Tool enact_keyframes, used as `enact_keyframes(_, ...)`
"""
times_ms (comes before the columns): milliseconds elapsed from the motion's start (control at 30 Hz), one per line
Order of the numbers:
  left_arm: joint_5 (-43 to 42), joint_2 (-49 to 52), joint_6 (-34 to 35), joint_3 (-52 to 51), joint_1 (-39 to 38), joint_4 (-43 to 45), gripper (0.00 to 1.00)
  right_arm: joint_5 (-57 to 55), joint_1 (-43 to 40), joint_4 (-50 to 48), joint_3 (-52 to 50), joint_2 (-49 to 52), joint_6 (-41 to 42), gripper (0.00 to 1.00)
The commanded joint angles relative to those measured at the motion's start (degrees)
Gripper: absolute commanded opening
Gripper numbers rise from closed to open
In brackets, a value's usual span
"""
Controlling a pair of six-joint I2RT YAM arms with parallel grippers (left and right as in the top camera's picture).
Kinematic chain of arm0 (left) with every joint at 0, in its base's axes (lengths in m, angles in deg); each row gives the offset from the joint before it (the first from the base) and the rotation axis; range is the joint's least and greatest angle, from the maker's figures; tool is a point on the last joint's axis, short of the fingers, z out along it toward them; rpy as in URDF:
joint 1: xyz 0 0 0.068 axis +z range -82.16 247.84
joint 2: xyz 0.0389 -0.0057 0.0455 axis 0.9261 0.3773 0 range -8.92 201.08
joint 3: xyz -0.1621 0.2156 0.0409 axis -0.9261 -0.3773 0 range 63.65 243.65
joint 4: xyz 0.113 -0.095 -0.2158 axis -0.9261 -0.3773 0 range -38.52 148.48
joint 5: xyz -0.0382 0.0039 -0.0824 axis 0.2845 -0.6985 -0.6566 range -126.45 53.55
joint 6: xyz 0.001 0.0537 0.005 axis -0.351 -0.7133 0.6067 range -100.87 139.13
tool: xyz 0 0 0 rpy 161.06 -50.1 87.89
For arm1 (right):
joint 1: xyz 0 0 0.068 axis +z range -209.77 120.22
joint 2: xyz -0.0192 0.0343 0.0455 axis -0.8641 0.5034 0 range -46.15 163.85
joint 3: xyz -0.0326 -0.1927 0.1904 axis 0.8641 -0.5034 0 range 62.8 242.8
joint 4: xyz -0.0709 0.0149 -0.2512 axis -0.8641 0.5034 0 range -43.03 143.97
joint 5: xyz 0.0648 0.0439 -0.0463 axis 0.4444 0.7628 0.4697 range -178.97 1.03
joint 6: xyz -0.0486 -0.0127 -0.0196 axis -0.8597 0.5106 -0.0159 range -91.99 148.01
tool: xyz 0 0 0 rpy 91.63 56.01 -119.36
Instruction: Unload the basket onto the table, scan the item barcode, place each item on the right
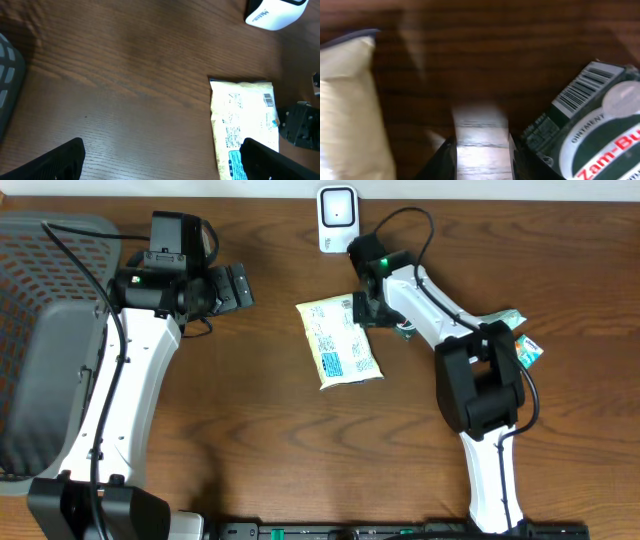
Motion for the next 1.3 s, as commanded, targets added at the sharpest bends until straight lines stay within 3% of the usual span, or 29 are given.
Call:
enact_keyframes(0,-0.5,0.4,-0.2,0.4,0.0,-0.1,0.98,-2.4,-0.5,1.0,0.0,-0.1,0.9,0.29)
enact_keyframes(400,-0.5,0.4,-0.2,0.4,0.0,-0.1,0.98,-10.6,-2.7,11.6,0.0,-0.2,0.8,0.27)
enact_keyframes(567,-0.5,0.4,-0.2,0.4,0.0,-0.1,0.98,-7.2,-3.8,13.0,0.0,-0.9,-0.6,0.18)
enact_keyframes(700,-0.5,0.4,-0.2,0.4,0.0,-0.1,0.98,-0.9,-3.8,12.3,0.1,-3.4,-6.3,0.2)
enact_keyframes(833,-0.5,0.4,-0.2,0.4,0.0,-0.1,0.98,4.9,-4.7,12.8,0.1,-8.2,-12.2,0.32)
enact_keyframes(967,-0.5,0.4,-0.2,0.4,0.0,-0.1,0.98,4.9,-7.4,14.0,0.1,-10.8,-13.5,0.57)
enact_keyframes(1067,-0.5,0.4,-0.1,0.4,0.0,-0.1,0.98,4.5,-10.2,14.7,0.0,-10.7,-14.1,0.68)
enact_keyframes(1267,-0.5,0.4,-0.2,0.4,0.0,-0.1,0.98,4.5,-14.5,14.5,-1.5,-9.6,-17.3,0.75)
